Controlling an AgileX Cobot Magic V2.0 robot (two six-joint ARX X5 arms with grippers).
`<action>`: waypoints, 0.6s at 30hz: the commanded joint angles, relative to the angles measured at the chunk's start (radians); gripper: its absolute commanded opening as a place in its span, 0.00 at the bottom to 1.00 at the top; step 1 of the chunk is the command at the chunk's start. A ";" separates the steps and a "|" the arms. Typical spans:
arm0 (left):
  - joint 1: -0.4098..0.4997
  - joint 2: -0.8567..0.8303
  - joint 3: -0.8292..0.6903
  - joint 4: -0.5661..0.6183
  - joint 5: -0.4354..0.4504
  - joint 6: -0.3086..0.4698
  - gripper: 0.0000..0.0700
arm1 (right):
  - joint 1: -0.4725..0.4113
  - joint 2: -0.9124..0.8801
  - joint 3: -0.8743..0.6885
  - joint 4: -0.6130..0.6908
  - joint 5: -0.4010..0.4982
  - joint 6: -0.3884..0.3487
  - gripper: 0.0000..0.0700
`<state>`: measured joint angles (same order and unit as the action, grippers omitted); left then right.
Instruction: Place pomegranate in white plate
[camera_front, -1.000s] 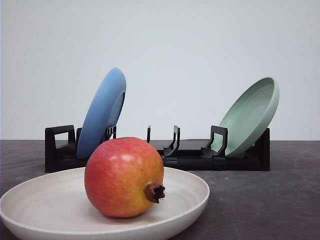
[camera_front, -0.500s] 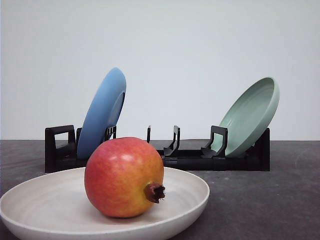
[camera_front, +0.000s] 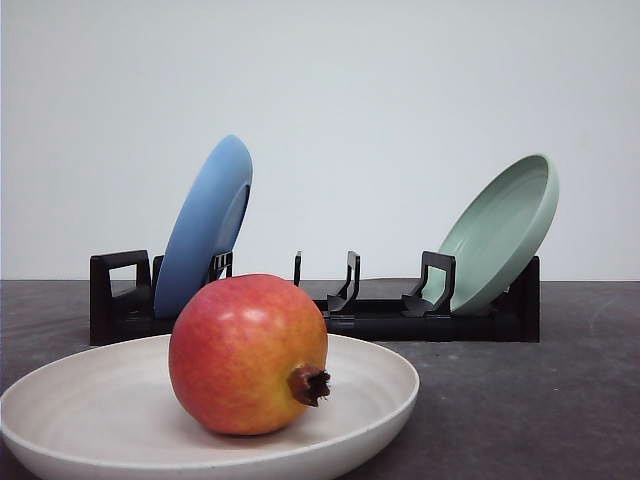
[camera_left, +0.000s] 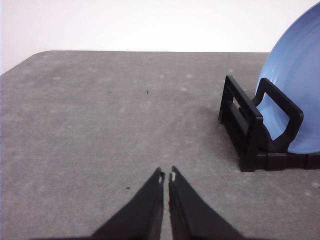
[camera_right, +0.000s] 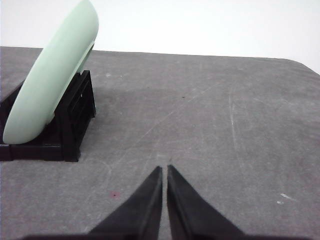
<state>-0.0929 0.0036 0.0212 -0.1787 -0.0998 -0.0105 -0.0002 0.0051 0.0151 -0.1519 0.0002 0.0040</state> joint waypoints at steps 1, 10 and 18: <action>0.001 0.000 -0.009 -0.007 0.003 0.014 0.00 | 0.000 -0.001 -0.004 0.011 0.000 -0.005 0.01; 0.001 0.000 -0.009 -0.007 0.003 0.014 0.00 | 0.000 -0.001 -0.004 0.011 0.000 -0.005 0.01; 0.001 0.000 -0.009 -0.007 0.003 0.014 0.00 | 0.000 -0.001 -0.004 0.011 0.000 -0.005 0.01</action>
<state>-0.0929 0.0036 0.0212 -0.1784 -0.0995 -0.0105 -0.0002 0.0051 0.0151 -0.1519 0.0002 0.0040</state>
